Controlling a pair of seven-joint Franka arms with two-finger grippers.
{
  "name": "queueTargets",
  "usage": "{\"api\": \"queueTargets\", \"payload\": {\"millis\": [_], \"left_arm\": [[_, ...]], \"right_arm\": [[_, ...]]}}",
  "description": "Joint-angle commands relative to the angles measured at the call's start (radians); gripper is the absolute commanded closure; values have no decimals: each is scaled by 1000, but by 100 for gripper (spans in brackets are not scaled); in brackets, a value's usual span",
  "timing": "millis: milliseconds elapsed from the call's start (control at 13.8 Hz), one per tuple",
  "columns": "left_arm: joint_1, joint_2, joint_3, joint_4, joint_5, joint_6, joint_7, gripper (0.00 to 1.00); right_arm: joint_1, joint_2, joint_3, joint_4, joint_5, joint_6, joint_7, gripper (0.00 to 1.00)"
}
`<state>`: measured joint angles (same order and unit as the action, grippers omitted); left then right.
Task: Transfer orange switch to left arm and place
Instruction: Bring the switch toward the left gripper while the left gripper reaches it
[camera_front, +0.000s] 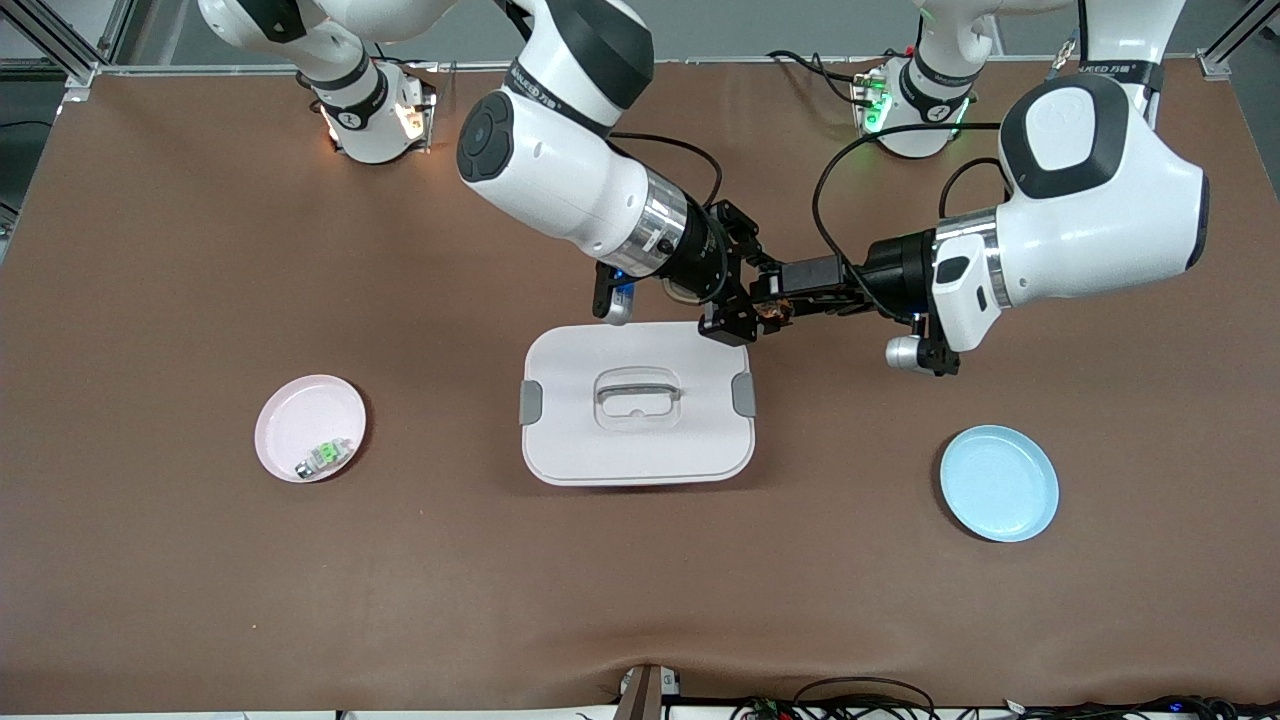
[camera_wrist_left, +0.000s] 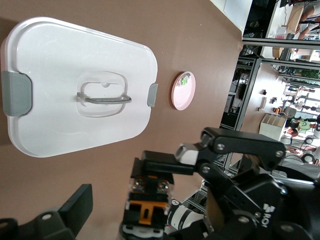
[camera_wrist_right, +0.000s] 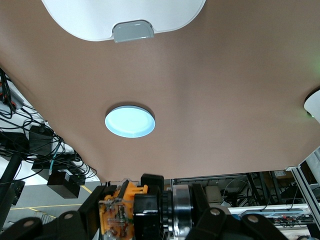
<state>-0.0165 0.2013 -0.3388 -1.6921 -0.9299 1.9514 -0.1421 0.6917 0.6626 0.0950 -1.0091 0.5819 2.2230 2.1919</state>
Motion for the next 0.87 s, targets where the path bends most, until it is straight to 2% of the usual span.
{"api": "queueTargets", "payload": {"millis": [0,361,434,578,651,795], "left_arm": [[-5,23,-3,0,-7,20,-7,0],[-7,23,-3,0,-7,53,-26,0],[-6,23,-3,0,-7,53,-45,27],[-5,23,-3,0,-7,53,-50,66],[-3,21,-3,0,-7,53,-51,80],[0,20,-2,2,-1,53,-51,95]], "right_arm": [[6,23,6,55,29,0,19,100],[2,23,6,61,32,1,26,100],[2,23,6,61,32,1,26,100],[3,23,6,61,32,1,26,100],[3,23,6,61,32,3,26,100],[3,25,5,61,32,4,26,100]]}}
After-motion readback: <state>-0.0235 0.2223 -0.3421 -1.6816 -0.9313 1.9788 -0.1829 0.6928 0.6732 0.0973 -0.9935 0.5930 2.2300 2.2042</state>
